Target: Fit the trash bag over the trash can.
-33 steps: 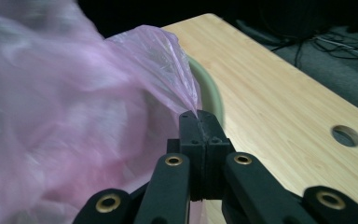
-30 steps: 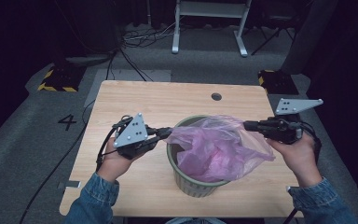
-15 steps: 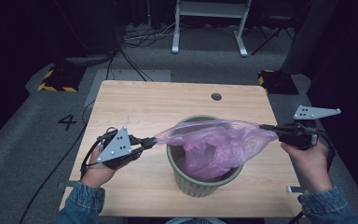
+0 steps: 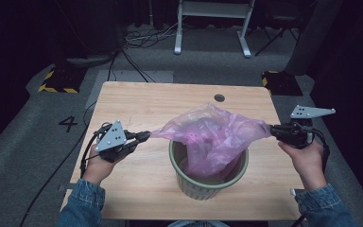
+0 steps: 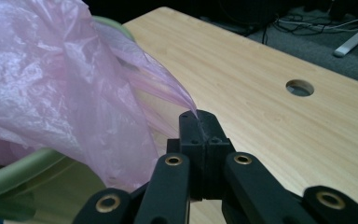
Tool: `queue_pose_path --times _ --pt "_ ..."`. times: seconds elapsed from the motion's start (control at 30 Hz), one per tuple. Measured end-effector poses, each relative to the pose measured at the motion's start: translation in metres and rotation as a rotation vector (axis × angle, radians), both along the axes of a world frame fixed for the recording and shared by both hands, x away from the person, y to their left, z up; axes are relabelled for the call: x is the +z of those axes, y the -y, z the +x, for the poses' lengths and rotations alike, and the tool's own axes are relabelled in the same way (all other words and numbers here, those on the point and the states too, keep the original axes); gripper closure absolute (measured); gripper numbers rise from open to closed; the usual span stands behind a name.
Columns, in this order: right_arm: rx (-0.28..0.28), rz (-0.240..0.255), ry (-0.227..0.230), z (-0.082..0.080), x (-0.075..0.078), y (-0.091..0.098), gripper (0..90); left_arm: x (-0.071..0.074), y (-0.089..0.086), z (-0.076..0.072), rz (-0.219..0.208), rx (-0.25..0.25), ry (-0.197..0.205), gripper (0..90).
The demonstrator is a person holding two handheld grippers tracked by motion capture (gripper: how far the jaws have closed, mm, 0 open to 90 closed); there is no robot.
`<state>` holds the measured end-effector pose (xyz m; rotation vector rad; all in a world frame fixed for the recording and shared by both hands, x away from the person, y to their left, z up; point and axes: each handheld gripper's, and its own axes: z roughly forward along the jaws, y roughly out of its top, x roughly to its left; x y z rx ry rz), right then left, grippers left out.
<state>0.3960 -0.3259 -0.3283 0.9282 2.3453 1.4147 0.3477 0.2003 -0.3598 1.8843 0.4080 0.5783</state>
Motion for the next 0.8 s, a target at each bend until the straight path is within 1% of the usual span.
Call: queue_pose_path --times 0.1,0.17,0.2,0.23,0.27,0.3,0.33,0.37,0.4,0.43,0.47,0.57,0.67,0.73,0.8 --pt "-0.022 0.056 0.014 0.006 -0.002 -0.001 90.0 -0.001 0.002 0.008 -0.034 0.037 -0.004 88.6" --pt "-0.035 0.074 0.016 0.011 -0.004 -0.005 90.0 -0.001 0.004 0.012 -0.051 0.051 -0.006 88.6" --pt "-0.039 0.079 0.016 0.014 -0.004 -0.006 89.9 -0.001 0.005 0.013 -0.061 0.049 -0.006 88.4" --pt "-0.039 0.082 0.012 0.016 -0.006 -0.009 87.1 -0.001 0.006 0.014 -0.075 0.04 -0.005 87.1" --pt "-0.034 0.082 0.003 0.018 -0.007 -0.011 80.8 -0.002 0.008 0.014 -0.082 0.032 -0.003 85.2" --pt "-0.027 0.074 -0.004 0.019 -0.01 -0.015 69.0 -0.004 0.009 0.013 -0.084 0.031 0.002 81.2" --pt "-0.025 0.056 -0.007 0.02 -0.012 -0.019 58.3 -0.006 0.01 0.011 -0.079 0.037 0.006 74.3" --pt "-0.034 0.025 0.009 0.018 -0.013 -0.022 51.6 -0.007 0.011 0.01 -0.08 0.035 0.001 65.2" --pt "-0.043 -0.001 0.04 0.016 -0.013 -0.023 47.3 -0.006 0.01 0.009 -0.082 0.028 -0.008 59.3" --pt "-0.045 -0.014 0.071 0.012 -0.012 -0.022 44.8 -0.005 0.009 0.007 -0.089 0.018 -0.012 54.8" --pt "-0.052 -0.012 0.093 0.009 -0.009 -0.019 43.3 -0.003 0.008 0.004 -0.096 0.015 -0.008 52.1" --pt "-0.065 0.015 0.143 0.0 0.003 -0.006 39.0 0.007 0.006 -0.005 -0.11 0.009 0.03 47.1" --pt "-0.086 0.024 0.188 -0.01 0.018 0.006 37.0 0.02 0.01 -0.013 -0.128 -0.021 0.077 45.7" --pt "-0.089 0.038 0.224 -0.016 0.029 0.012 36.6 0.028 0.015 -0.015 -0.115 -0.025 0.099 45.4" --pt "-0.07 0.055 0.253 -0.023 0.04 0.015 36.7 0.034 0.022 -0.015 -0.089 -0.027 0.112 45.4"
